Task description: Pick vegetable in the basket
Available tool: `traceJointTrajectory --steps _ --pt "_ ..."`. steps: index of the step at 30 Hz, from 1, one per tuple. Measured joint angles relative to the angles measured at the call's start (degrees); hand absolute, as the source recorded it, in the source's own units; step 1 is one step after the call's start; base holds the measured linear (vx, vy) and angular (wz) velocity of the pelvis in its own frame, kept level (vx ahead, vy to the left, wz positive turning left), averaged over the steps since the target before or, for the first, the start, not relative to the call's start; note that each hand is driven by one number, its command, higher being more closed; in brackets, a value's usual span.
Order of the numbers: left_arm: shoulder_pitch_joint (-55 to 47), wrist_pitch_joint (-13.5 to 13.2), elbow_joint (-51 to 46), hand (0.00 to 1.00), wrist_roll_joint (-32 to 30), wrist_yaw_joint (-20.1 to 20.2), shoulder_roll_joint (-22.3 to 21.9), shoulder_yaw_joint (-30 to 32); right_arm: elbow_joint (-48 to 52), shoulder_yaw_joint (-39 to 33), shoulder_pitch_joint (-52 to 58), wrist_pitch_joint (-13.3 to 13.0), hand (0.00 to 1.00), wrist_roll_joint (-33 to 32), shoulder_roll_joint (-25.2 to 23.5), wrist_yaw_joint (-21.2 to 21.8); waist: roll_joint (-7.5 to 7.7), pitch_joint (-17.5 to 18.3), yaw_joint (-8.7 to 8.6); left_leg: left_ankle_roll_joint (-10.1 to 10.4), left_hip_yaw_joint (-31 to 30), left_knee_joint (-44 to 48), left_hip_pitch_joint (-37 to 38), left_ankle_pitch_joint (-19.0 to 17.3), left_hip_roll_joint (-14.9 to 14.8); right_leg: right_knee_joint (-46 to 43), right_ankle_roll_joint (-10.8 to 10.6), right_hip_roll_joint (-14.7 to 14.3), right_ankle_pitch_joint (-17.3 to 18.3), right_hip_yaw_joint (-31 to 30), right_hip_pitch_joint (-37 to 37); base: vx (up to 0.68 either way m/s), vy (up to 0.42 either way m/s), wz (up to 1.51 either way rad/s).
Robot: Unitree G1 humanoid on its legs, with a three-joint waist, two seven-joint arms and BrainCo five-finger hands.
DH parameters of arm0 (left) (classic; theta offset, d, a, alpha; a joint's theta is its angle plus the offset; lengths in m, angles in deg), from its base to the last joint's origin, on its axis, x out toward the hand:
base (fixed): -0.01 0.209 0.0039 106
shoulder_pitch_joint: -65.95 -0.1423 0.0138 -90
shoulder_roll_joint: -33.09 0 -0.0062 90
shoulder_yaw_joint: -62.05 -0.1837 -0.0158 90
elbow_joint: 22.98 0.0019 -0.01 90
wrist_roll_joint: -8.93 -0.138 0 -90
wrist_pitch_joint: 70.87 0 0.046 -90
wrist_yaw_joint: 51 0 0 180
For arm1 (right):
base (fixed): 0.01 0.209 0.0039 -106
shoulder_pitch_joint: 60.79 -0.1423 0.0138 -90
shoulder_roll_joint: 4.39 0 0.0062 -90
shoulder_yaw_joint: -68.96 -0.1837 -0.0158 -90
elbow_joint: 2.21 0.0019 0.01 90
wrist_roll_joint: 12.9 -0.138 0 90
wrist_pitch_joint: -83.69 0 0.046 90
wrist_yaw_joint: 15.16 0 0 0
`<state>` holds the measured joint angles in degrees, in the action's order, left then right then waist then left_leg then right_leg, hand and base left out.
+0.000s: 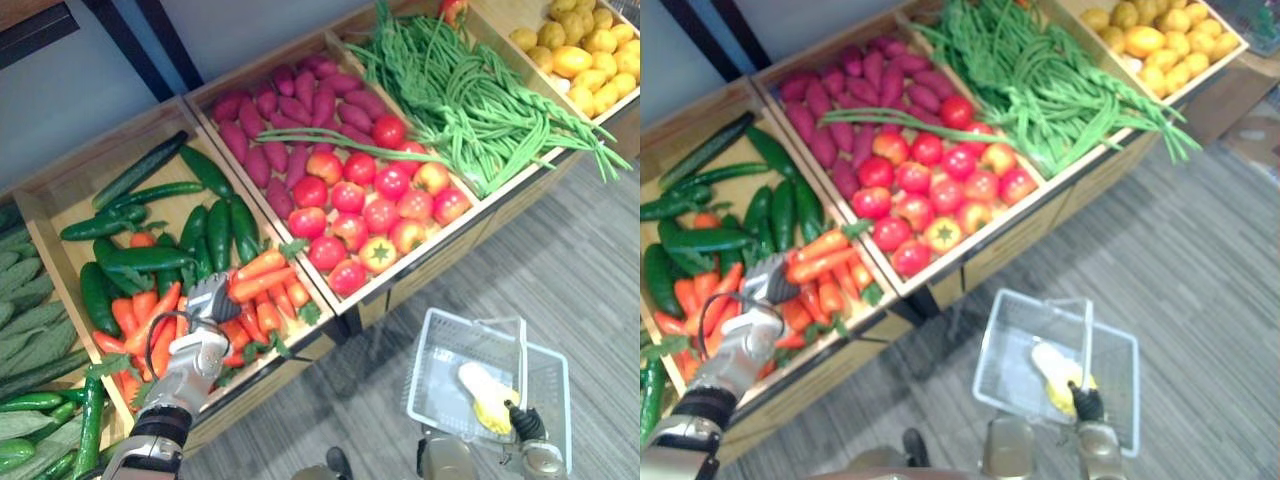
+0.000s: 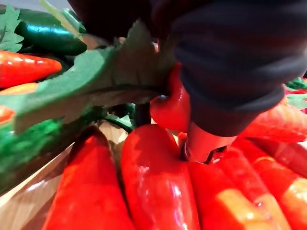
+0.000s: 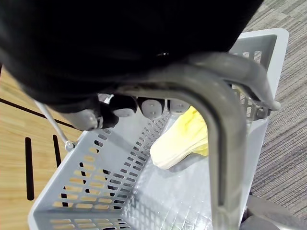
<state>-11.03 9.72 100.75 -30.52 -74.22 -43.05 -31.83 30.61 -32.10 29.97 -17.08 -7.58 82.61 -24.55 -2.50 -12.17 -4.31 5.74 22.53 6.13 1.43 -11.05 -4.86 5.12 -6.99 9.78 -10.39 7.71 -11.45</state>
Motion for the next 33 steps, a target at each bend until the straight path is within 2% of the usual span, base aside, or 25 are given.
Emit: traceJointTrajectory --steps 4,10,17,18,24,27,29,33 --pt "-2.42 -1.02 -7.35 1.0 0.02 1.07 0.05 0.03 0.0 -2.44 0.43 0.64 1.0 1.83 0.17 -0.05 -0.11 0.09 0.14 -0.01 -1.33 0.16 1.0 0.01 0.0 0.18 0.0 0.19 0.01 1.23 1.78 -0.01 -0.031 0.13" --pt "-7.09 -3.47 -17.67 1.0 0.6 2.25 0.41 0.36 0.29 -6.81 0.49 1.53 1.0 6.1 2.88 -0.06 -0.07 0.63 1.51 -0.02 -1.63 0.29 1.76 0.02 0.43 -0.06 0.0 0.77 0.01 1.44 2.73 -0.06 -0.022 0.03" --pt "-11.82 -5.61 -24.08 1.0 1.0 4.93 0.47 0.4 0.68 -10.83 0.6 2.57 1.0 10.58 9.14 -0.09 -0.06 1.95 1.27 -0.04 -2.42 0.11 1.94 0.0 0.38 -0.4 -0.02 0.64 -0.06 1.27 2.69 -0.09 -0.045 0.0" --pt "-12.82 -6.6 -25.85 1.0 1.12 5.36 0.78 0.36 0.71 -10.86 0.48 2.59 1.0 11.18 11.03 -0.08 0.02 2.55 1.29 -0.05 -1.92 -0.07 2.58 -0.01 0.3 -0.41 0.18 0.36 -0.28 0.66 2.75 -0.1 -0.058 -0.23" --pt "-13.53 -9.16 -31.99 1.0 5.48 8.18 4.79 -1.57 5.06 -9.08 -0.69 2.47 1.0 15.12 18.87 0.04 0.41 2.71 1.46 -0.45 4.18 0.16 4.25 -2.76 -0.06 0.88 0.39 -1.63 -2.73 -5.62 1.23 -0.13 -0.039 -0.57" --pt "-13.47 -10.86 -35.59 1.0 5.72 9.73 7.1 -5.8 8.33 -6.45 -1.1 1.69 1.0 17.47 23.76 0.09 0.54 2.89 1.26 -0.07 9.02 0.73 5.85 -4.13 -0.02 0.94 0.18 -2.84 -3.58 -10.49 0.64 -0.1 -0.027 -0.84" --pt "-13.03 -12.64 -39.75 1.0 8.26 10.93 9.25 -8.88 12.23 -3.62 -1.09 1.55 1.0 19.59 27.16 0.22 0.54 3.01 1.1 0.56 13.54 2.23 7.62 -5.71 -0.81 0.94 0.22 -4.24 -3.99 -14.44 0.56 -0.04 -0.012 -0.99" --pt "-10.33 -14.59 -43.17 1.0 12.66 12.49 12.13 -14.1 17.7 2.88 -1.2 0.8 1.0 19.66 31.3 0.94 0.83 4.52 1.21 1.4 19.73 2.69 9.3 -6.71 -1.22 0.94 0.35 -6.41 -5.1 -19.16 -0.57 0.02 -0.02 -0.79"
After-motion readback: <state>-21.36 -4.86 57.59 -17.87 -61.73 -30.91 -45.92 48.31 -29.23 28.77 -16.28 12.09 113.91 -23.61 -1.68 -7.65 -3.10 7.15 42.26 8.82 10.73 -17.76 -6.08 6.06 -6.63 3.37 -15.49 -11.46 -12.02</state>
